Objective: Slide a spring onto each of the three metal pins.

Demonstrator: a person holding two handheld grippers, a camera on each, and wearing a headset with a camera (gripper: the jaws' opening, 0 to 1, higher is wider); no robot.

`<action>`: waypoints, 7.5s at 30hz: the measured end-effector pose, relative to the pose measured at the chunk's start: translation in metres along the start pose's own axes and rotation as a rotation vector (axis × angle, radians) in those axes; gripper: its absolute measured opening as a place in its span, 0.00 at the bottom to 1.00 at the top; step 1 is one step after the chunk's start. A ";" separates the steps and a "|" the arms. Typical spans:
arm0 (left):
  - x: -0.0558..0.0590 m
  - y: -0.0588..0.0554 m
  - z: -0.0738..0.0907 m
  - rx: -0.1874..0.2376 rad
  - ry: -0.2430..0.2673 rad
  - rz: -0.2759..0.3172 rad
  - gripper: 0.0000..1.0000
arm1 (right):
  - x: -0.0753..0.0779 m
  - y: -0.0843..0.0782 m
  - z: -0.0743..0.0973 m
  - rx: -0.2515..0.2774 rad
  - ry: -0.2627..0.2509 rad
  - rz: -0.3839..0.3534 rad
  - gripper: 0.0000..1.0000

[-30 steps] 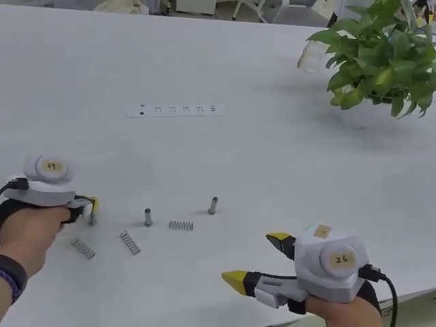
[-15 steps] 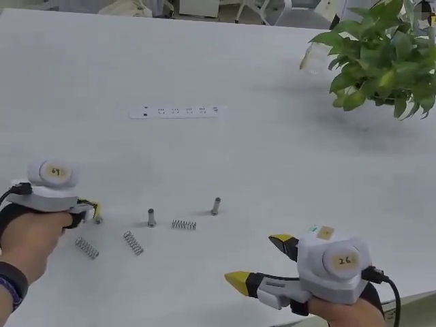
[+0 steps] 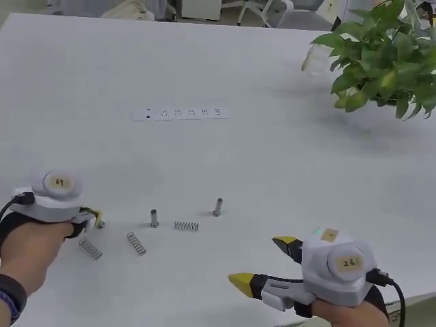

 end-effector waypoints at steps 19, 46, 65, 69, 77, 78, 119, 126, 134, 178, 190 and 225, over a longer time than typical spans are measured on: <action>0.001 -0.003 0.005 0.000 -0.003 -0.011 0.00 | -0.002 0.002 -0.002 0.005 0.008 0.004 0.68; 0.002 -0.008 0.001 -0.023 -0.008 -0.021 0.01 | -0.001 0.000 0.000 0.004 0.004 -0.008 0.66; 0.009 -0.006 0.009 0.002 -0.025 0.009 0.23 | -0.001 0.001 -0.001 0.011 0.003 -0.011 0.66; 0.013 -0.007 0.015 0.007 -0.032 0.014 0.26 | -0.001 0.002 -0.001 0.018 0.004 -0.014 0.66; 0.018 -0.018 0.029 0.005 -0.023 0.019 0.32 | -0.002 -0.003 0.002 0.018 0.001 -0.018 0.66; 0.018 -0.019 0.030 0.005 -0.022 0.019 0.32 | -0.002 -0.003 0.002 0.017 0.001 -0.018 0.66; -0.001 -0.046 0.114 0.113 0.033 0.060 0.50 | -0.020 -0.004 -0.011 0.009 0.056 0.000 0.66; 0.003 -0.041 0.134 0.162 0.014 0.026 0.55 | -0.022 -0.008 -0.014 0.001 0.070 0.003 0.66; 0.002 -0.037 0.145 0.197 0.003 0.013 0.59 | -0.023 -0.009 -0.016 -0.004 0.079 0.008 0.66; -0.005 -0.039 0.136 0.126 -0.208 -0.222 0.57 | -0.034 -0.008 -0.027 -0.046 0.100 0.081 0.66; 0.003 -0.037 0.107 0.089 -0.300 -0.339 0.55 | -0.037 -0.004 -0.027 -0.054 0.093 0.090 0.66; 0.020 -0.054 0.021 -0.066 -0.486 -0.558 0.41 | -0.040 -0.013 -0.020 -0.075 0.064 0.073 0.65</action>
Point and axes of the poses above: the centre of the closed fingertips' face, and the gripper's own axes: z roughly backward along the fingers, x roughly to its right, y roughly out of its top, the point moved 1 cm from there along z, roughly backward along the fingers, and after that the axes turned 10 degrees about x, right-handed, at the moved point
